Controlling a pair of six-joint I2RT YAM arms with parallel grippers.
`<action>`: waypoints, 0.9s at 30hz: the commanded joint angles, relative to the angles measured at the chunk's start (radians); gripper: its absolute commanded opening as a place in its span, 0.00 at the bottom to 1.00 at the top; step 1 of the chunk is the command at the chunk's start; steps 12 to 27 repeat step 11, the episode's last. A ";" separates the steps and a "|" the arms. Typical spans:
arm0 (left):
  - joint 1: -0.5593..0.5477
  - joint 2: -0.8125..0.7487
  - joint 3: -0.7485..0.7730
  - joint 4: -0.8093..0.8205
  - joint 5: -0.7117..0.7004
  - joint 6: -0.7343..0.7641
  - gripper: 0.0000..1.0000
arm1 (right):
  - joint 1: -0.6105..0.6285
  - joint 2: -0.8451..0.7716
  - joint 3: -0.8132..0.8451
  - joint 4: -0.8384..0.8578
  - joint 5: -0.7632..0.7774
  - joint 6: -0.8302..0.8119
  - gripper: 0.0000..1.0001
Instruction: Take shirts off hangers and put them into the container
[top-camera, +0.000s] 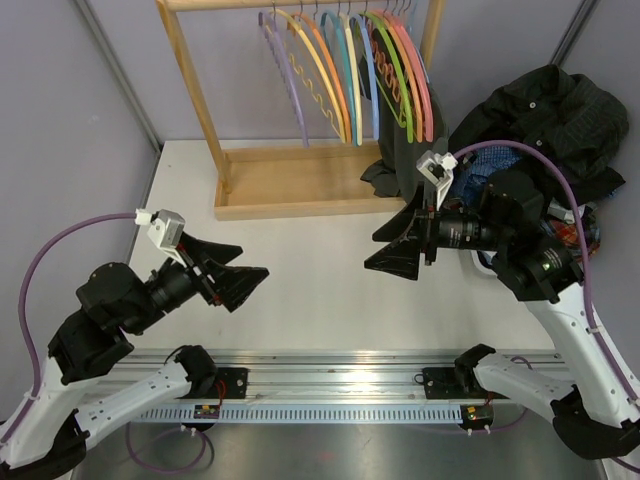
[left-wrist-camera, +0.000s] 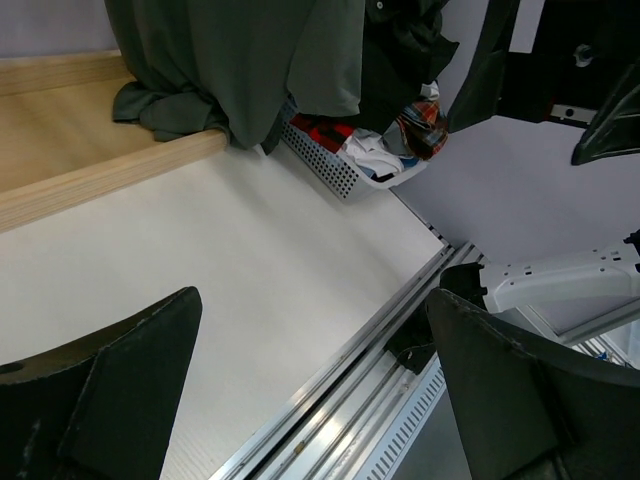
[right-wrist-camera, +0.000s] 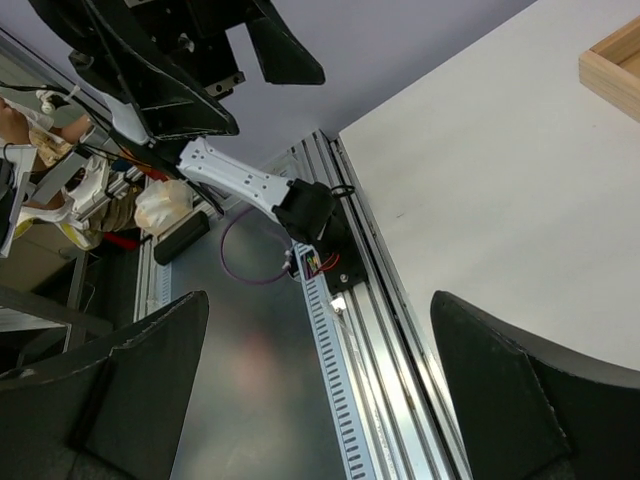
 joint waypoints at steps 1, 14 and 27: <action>-0.004 0.001 0.041 0.041 0.018 0.027 0.99 | 0.041 0.015 0.028 0.048 0.071 -0.036 0.99; -0.004 0.027 0.074 -0.006 -0.033 0.012 0.99 | 0.072 0.034 0.002 0.072 0.100 -0.036 0.99; -0.004 0.027 0.074 -0.006 -0.033 0.012 0.99 | 0.072 0.034 0.002 0.072 0.100 -0.036 0.99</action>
